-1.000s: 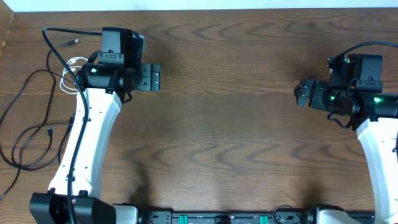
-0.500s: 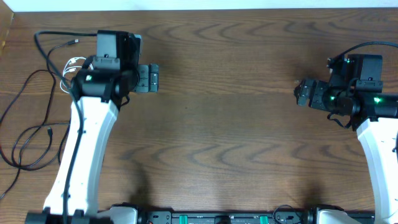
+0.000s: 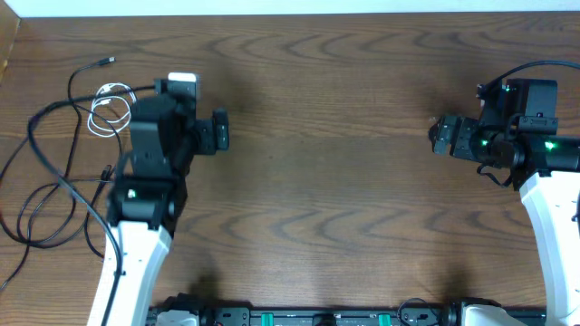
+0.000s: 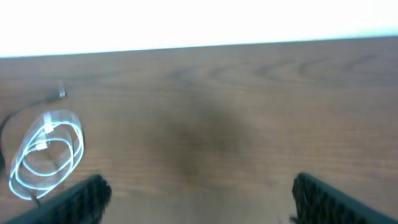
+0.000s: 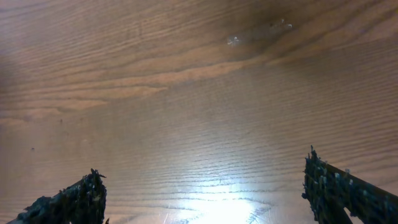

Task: Untangle cables

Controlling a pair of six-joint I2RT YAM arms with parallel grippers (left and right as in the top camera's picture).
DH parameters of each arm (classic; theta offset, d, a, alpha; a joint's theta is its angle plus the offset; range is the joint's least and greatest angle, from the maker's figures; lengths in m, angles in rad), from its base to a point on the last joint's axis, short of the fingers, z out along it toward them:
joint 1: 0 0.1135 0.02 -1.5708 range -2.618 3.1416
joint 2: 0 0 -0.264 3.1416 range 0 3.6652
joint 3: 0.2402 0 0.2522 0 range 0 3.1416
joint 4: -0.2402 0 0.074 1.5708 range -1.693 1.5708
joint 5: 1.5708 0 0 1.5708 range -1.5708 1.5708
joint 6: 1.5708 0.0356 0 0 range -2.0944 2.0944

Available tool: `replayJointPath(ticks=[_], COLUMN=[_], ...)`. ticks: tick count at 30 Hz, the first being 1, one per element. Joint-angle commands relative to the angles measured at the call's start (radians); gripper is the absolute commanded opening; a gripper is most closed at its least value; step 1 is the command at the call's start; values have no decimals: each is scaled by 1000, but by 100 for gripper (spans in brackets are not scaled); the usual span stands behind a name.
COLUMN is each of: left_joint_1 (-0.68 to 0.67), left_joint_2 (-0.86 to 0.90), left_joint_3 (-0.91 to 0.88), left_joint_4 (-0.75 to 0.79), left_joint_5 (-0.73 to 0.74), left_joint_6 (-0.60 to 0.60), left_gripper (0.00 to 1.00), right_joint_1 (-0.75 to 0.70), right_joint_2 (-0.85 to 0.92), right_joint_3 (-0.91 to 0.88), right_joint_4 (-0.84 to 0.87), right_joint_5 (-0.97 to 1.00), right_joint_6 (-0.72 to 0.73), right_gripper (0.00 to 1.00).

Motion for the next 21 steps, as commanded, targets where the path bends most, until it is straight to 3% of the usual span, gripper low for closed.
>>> replayJointPath(ticks=[1, 11, 15, 21], left_joint_1=[3, 3, 3, 3], left_joint_2=[-100, -328, -418, -541], left_joint_3=[-160, -667, -803, -898], left_joint_4=[189, 998, 1140, 1158], left_joint_5=[21, 39, 36, 28], left_joint_6=[14, 17, 34, 51], left_gripper=[94, 94, 94, 94], right_joint_1=[0, 0, 0, 0], right_joint_2=[-14, -14, -14, -14], right_joint_3=[5, 5, 5, 5], right_joint_4=[0, -1, -1, -1], right_joint_5=[3, 3, 3, 3], right_joint_6=[-14, -14, -14, -14], right_gripper=[99, 99, 99, 99])
